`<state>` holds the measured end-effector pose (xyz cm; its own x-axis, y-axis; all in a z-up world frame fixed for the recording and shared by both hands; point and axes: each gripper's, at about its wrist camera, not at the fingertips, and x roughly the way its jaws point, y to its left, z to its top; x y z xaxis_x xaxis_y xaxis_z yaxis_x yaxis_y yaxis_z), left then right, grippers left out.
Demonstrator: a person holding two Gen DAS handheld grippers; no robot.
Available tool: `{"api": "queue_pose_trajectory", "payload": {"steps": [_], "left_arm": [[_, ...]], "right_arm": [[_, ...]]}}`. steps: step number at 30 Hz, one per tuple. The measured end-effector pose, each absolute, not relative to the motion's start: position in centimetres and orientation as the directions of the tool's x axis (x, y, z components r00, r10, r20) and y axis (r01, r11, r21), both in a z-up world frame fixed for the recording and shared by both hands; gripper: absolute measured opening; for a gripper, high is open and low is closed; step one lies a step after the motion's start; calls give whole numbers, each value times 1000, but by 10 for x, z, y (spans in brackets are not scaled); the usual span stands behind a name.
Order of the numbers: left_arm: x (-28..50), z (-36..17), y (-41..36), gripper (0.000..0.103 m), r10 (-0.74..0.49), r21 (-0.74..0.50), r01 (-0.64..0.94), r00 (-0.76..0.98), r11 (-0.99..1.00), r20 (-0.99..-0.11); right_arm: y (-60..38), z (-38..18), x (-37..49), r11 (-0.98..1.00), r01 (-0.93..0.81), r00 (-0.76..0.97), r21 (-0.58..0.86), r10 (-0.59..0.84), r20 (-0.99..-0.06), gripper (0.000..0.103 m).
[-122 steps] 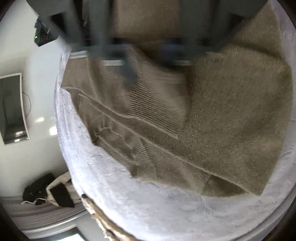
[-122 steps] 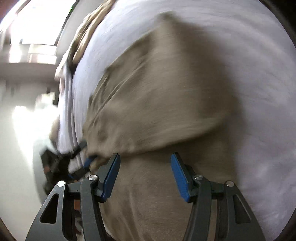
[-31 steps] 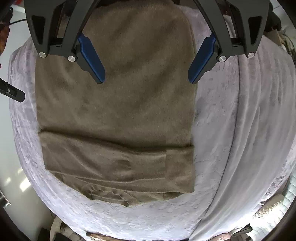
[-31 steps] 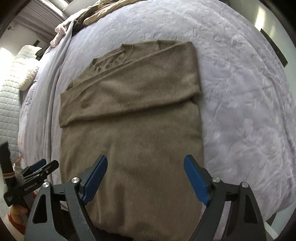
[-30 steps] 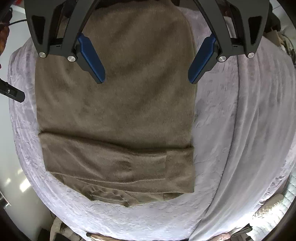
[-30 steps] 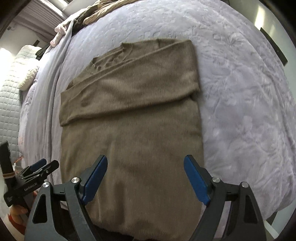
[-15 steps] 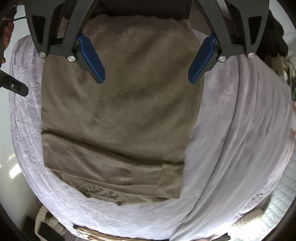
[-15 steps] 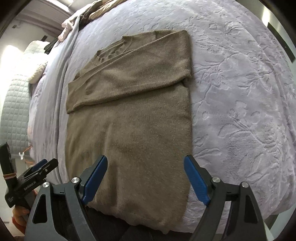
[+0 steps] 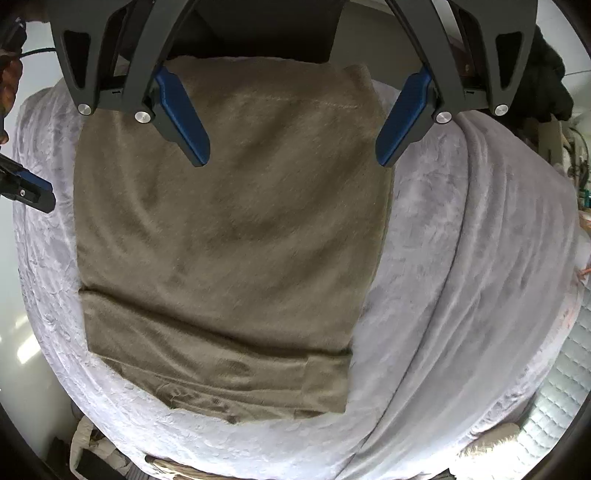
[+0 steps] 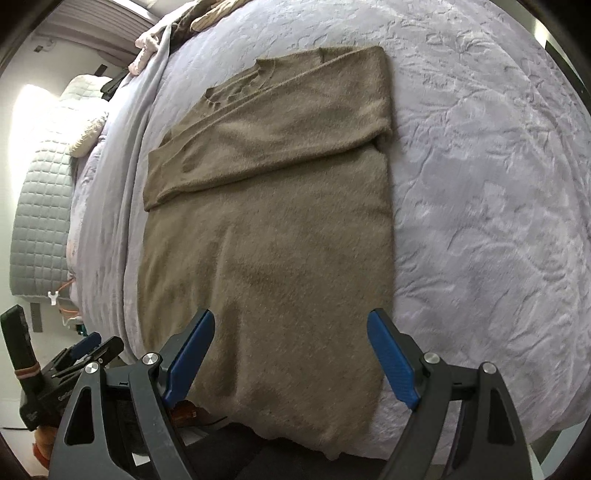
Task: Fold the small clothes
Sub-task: 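Grasp the sweater hem with the left tool while the right tool grasps it too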
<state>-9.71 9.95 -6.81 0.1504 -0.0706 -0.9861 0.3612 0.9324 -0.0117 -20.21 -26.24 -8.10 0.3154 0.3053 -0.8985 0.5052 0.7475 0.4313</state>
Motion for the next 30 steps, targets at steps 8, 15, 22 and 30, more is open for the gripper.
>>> {"api": "queue_pose_trajectory", "payload": {"steps": [8,15,22,30], "left_arm": [[-108,-108,172,92,-81,-42,355,97,934,-992],[-122,-143,212,92,-130,-114,369,17,923,-991],[-127,-164,218,92,-200,-198,366,-35,909,-979],[-129,-186,211,92,-298,-315,357,-103,879,-949]], "right_arm": [[-223,-106,-239,726,566,280,392,278,-919,87],[-199,-138,-297,636,670,237,382,305,-923,87],[-186,-158,-328,605,707,216,367,310,-926,87],[-191,-178,-338,575,698,267,427,344,-900,87]]}}
